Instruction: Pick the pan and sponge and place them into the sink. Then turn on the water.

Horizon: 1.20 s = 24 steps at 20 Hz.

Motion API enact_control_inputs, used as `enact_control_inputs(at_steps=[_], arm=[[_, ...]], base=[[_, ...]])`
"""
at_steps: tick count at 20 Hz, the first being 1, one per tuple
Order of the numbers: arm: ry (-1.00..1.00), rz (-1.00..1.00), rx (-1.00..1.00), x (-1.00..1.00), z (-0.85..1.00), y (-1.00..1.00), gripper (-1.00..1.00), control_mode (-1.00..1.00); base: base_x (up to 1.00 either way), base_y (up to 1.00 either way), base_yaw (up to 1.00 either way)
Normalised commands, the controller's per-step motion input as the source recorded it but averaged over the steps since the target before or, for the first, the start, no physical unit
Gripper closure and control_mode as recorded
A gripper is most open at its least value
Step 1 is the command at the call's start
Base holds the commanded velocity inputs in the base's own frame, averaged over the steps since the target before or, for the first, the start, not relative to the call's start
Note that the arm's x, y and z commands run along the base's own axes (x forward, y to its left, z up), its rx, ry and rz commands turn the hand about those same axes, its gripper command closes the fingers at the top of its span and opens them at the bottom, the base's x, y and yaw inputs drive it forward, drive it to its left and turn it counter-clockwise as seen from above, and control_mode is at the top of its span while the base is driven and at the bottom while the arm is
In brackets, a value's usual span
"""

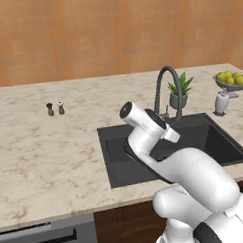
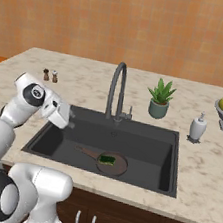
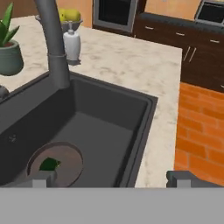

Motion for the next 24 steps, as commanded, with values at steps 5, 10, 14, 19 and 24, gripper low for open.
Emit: enact_control_inputs(at_steps=[5,10,14,19,24], arm=[[-0.09,0.18,0.08,-0.73,0.75,-0.17,-1.0,-1.0],[-0.05,0.18,0.31,-0.53,0.65,-0.69,-1.0,-1.0],[0.0,0.31,0.25,-0.27,0.49,-0.79,-1.0,-1.0],[-0.01,0.45,0.09,-0.04,0.3,-0.68,-1.0,-1.0],[-0.06,0.53,0.01,0.0,0.15,-0.63,-1.0,-1.0]], base=[[0.0,0.0,0.0],[0.0,0.0,0.0],[0.0,0.0,0.0],[0.0,0.0,0.0],[0.0,0.0,0.0]])
